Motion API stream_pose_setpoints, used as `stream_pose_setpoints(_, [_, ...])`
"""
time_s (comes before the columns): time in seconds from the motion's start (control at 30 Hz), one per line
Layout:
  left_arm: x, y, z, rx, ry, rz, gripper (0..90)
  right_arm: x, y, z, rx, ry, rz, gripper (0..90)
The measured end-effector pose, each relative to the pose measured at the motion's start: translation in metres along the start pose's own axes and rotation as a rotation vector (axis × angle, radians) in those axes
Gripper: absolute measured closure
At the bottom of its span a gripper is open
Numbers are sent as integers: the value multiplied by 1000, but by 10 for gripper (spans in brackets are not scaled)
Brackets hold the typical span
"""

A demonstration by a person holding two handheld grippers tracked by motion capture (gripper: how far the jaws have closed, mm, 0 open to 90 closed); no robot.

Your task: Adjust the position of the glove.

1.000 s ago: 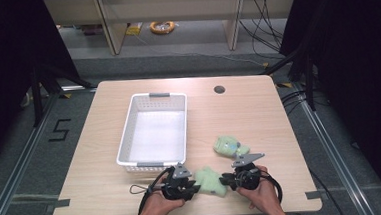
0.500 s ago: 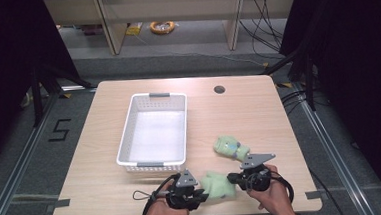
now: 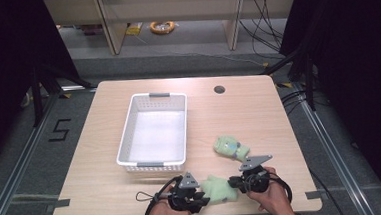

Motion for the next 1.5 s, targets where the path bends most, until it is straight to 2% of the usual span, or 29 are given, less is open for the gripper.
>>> stream_pose_setpoints(0.07, [-1, -1, 0, -17, 3, -6, 586, -2, 0, 0, 12, 17, -16, 770])
stream_pose_setpoints(0.1, [-3, 0, 0, -8, 9, 0, 546, -3, -1, 0, 23, 15, -25, 737])
stream_pose_setpoints(0.13, [-3, 0, 0, -8, 9, 0, 520, -2, 0, 0, 30, 9, -8, 729])
stream_pose_setpoints(0.2, [-8, 0, -1, -20, 35, 7, 440, -4, 0, 1, 33, 10, -11, 691])
stream_pose_setpoints(0.27, [-10, 1, -1, -26, 30, 17, 410, -5, 1, 2, 30, 9, 4, 661])
stream_pose_setpoints(0.3, [-16, 0, -2, -25, 32, 32, 395, -10, 3, 4, 29, -8, 8, 620])
stream_pose_setpoints(0.33, [-16, 0, -2, -25, 32, 32, 382, -11, 6, 6, 27, -21, 45, 599])
stream_pose_setpoints(0.4, [-22, -1, -5, -28, 47, 44, 366, -15, 7, 7, 25, -30, 37, 591])
stream_pose_setpoints(0.43, [-29, -2, -8, -46, 57, 65, 362, -20, 12, 12, 10, -58, 64, 563])
stream_pose_setpoints(0.5, [-37, -3, -11, -41, 67, 85, 350, -26, 18, 17, 26, -79, 82, 555])
stream_pose_setpoints(0.53, [-41, -4, -12, -43, 72, 99, 343, -28, 21, 21, -4, -99, 95, 555])
stream_pose_setpoints(0.63, [-49, -8, -16, -56, 90, 110, 324, -31, 28, 32, -21, -141, 105, 554])
stream_pose_setpoints(0.67, [-50, -10, -18, -61, 98, 110, 320, -31, 30, 35, -6, -144, 98, 554])
stream_pose_setpoints(0.7, [-51, -12, -20, -47, 104, 99, 316, -30, 32, 39, -4, -153, 102, 554])
stream_pose_setpoints(0.73, [-51, -14, -21, -62, 104, 104, 309, -29, 34, 43, 1, -152, 98, 554])
stream_pose_setpoints(0.8, [-51, -16, -23, -63, 110, 107, 302, -28, 36, 48, -11, -165, 93, 555])
stream_pose_setpoints(0.83, [-53, -19, -25, -71, 115, 98, 299, -26, 39, 53, 12, -168, 74, 557])
stream_pose_setpoints(0.87, [-54, -21, -26, -54, 117, 83, 297, -24, 41, 58, 1, -178, 77, 557])
stream_pose_setpoints(0.9, [-54, -21, -25, -77, 120, 103, 292, -23, 43, 59, 27, -172, 64, 557])
stream_pose_setpoints(1.03, [-57, -26, -26, -64, 133, 96, 270, -15, 51, 70, 36, -178, 43, 563])
stream_pose_setpoints(1.13, [-57, -28, -26, -58, 138, 89, 256, -9, 55, 74, 39, -179, 56, 569])
stream_pose_setpoints(1.17, [-55, -30, -25, -78, 129, 88, 253, -2, 59, 79, 36, -172, 73, 572])
stream_pose_setpoints(1.2, [-56, -32, -25, -68, 126, 76, 249, 1, 59, 80, 41, -167, 70, 573])
stream_pose_setpoints(1.27, [-55, -31, -25, -81, 126, 96, 244, 6, 60, 85, 41, -171, 43, 573])
stream_pose_setpoints(1.37, [-56, -32, -28, -56, 135, 83, 244, 13, 60, 90, 53, -167, 25, 573])
stream_pose_setpoints(1.4, [-54, -31, -26, -98, 130, 105, 244, 14, 60, 91, 71, -162, 10, 573])
stream_pose_setpoints(1.43, [-57, -32, -29, -63, 137, 85, 246, 16, 60, 94, 51, -168, 17, 573])
stream_pose_setpoints(1.47, [-57, -33, -29, -58, 135, 82, 246, 19, 60, 96, 58, -173, 47, 572])
stream_pose_setpoints(1.5, [-57, -33, -29, -59, 136, 83, 247, 19, 60, 96, 67, -163, 34, 572])
Point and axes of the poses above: each handheld gripper's, and its own axes: x roughly forward along the jaws, y roughly out of its top, z roughly to its right, the point moved 5 cm from there along x, roughly forward along the jaws, and after that the axes turned 6 degrees about -z, right-handed, at the moved point
